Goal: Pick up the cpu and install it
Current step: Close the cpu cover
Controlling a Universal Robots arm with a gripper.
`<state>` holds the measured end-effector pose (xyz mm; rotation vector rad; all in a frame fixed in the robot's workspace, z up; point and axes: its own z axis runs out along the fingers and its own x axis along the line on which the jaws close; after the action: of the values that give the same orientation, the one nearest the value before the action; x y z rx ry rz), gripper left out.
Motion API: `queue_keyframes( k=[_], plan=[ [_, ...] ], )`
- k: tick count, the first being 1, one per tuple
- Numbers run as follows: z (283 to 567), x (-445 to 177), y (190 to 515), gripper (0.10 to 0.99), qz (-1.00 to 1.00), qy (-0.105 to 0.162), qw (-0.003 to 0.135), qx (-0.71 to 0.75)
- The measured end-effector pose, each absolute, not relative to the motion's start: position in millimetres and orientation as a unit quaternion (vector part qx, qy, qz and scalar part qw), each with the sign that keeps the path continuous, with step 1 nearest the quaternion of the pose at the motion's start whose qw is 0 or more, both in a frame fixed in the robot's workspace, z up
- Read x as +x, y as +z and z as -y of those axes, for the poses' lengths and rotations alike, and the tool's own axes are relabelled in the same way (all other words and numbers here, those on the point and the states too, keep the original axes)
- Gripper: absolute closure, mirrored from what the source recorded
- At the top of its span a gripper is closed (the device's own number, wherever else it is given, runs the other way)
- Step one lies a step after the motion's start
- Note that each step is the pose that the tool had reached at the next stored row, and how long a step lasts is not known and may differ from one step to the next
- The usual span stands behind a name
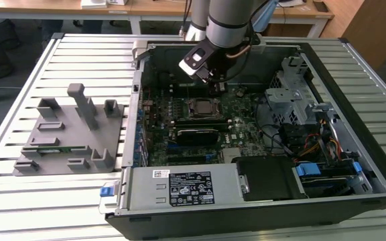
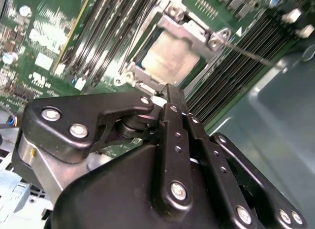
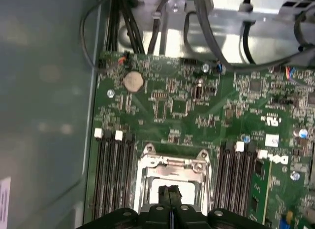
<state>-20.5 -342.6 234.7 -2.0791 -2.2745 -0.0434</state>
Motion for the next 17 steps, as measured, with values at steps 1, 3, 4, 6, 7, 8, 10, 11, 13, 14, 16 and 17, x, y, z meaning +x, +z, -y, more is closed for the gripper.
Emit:
queue_keyframes(
  k=[1,3,4,6,7,8,10,11,13,14,16,17],
  plan=[
    [343,-22,234,0.98,0.738,-0.014,0.03,-0.674],
    [345,-25,234,0.98,0.738,-0.014,0.03,-0.674],
    [346,-26,233,0.98,0.738,-0.014,0.03,-0.674],
    [347,-29,232,0.98,0.738,-0.014,0.03,-0.674],
    [347,-31,232,0.98,0.738,-0.014,0.03,-0.674],
    [347,-33,231,0.98,0.738,-0.014,0.03,-0.674],
    [348,-37,230,0.98,0.738,-0.014,0.03,-0.674],
    [348,-39,230,0.98,0.738,-0.014,0.03,-0.674],
    [348,-43,228,0.98,0.738,-0.014,0.03,-0.674],
    [348,-45,228,0.98,0.738,-0.014,0.03,-0.674],
    [348,-50,226,0.98,0.738,-0.014,0.03,-0.674],
    [348,-52,226,0.98,0.738,-0.014,0.03,-0.674]
  ],
)
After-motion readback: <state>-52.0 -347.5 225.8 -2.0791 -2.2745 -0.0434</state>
